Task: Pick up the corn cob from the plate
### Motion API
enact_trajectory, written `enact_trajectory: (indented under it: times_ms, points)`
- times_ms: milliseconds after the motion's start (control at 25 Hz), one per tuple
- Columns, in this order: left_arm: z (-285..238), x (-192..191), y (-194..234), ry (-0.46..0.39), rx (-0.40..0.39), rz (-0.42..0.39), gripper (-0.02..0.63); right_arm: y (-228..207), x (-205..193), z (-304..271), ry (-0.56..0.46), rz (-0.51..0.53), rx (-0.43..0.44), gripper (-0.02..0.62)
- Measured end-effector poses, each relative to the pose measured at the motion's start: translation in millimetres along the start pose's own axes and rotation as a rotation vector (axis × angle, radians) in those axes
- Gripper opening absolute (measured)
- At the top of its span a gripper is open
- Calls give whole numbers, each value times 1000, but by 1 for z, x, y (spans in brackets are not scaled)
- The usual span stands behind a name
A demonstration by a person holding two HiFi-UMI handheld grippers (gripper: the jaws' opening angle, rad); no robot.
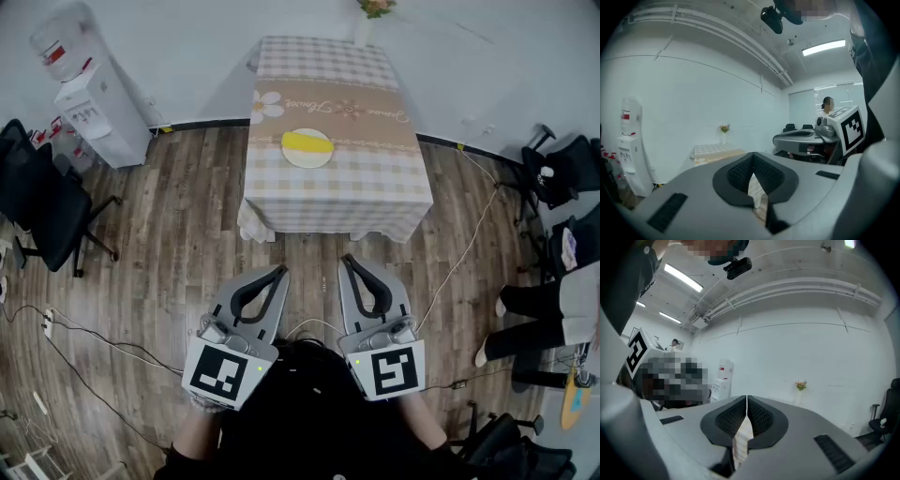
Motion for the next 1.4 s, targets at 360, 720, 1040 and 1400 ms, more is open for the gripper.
enact_trajectory:
  times_ms: [360, 720, 1040, 1400]
  points:
    - [-5, 0, -8, 1, -6, -23, 12, -5, -1, 4, -14, 3, -1, 44]
    - [-9, -1, -13, 2, 4, -24, 12, -11, -7, 7, -8, -41, 1, 44]
    - [-19, 0, -27, 8, 22, -24, 12, -24, -15, 18, 9, -31, 17, 45]
    - [-25, -5, -51, 7, 69, -22, 12, -39, -30, 39, 8, -32, 46, 45]
Point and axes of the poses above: the fingertips, and each gripper's own axes: z backward along the fingers, y to its left, x out of its top, the point moved 3 cm from there along z, backward along the fingers, and after that the axes turned 1 degree about -y, right-handed, at the moved point
